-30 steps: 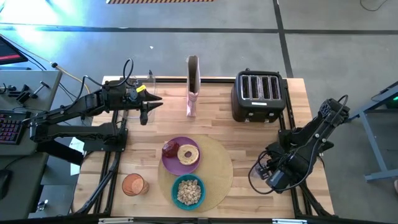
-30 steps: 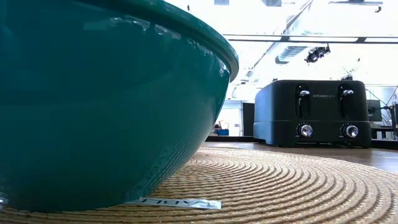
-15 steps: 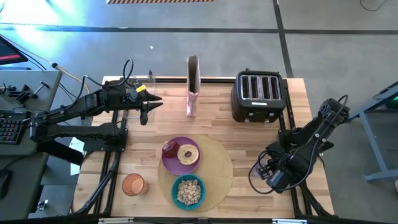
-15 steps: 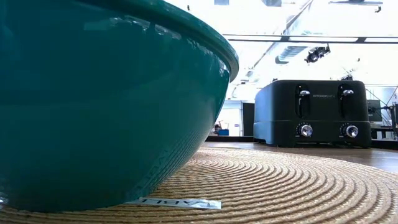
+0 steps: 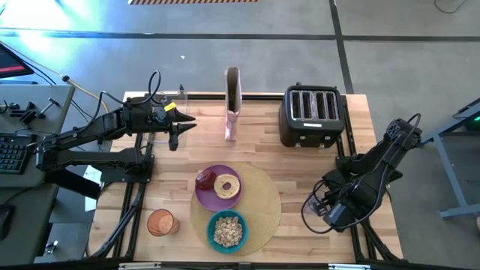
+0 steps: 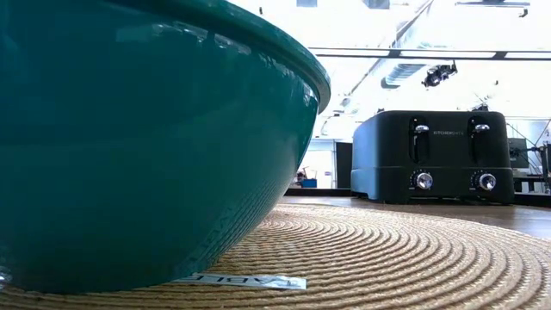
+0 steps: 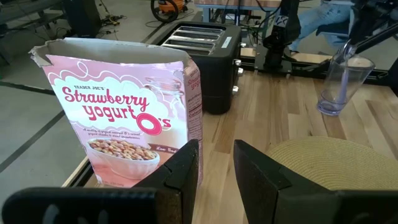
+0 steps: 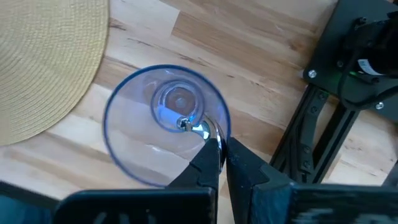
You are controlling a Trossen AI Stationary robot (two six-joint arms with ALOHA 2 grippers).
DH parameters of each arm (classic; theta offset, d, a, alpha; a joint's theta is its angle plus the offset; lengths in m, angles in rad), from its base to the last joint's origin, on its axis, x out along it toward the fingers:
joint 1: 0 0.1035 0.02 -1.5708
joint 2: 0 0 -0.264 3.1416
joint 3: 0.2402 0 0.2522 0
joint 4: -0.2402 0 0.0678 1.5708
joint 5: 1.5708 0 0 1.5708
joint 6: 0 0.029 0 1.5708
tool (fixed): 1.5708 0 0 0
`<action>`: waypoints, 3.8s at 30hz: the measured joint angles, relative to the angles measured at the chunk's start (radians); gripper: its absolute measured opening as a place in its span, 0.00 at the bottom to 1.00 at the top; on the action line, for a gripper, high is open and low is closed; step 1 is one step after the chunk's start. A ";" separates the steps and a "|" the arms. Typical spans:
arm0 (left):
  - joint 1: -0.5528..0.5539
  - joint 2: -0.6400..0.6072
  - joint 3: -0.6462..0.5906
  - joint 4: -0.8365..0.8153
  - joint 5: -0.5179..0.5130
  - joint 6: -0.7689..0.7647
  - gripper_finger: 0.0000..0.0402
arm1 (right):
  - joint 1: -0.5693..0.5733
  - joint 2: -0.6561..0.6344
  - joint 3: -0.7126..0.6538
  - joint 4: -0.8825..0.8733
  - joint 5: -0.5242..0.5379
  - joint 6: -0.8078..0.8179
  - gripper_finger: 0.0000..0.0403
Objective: Arrange a breakfast setting
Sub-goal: Put the purple spoon on the brown placemat to the left of the blue bowl
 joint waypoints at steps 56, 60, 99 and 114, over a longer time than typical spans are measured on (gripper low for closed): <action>0.000 0.000 0.000 0.000 0.000 0.000 0.22 | 0.000 -0.161 0.045 0.000 0.009 -0.048 0.00; 0.000 0.000 0.000 0.000 0.000 0.000 0.22 | 0.000 -0.203 0.045 0.000 0.009 -0.063 0.00; 0.000 0.000 0.000 0.000 0.000 0.000 0.22 | -0.118 -0.335 0.045 0.072 0.169 -0.340 0.00; 0.000 0.000 0.000 0.000 0.000 0.000 0.22 | -0.392 -0.167 0.045 0.366 -0.029 -0.836 0.00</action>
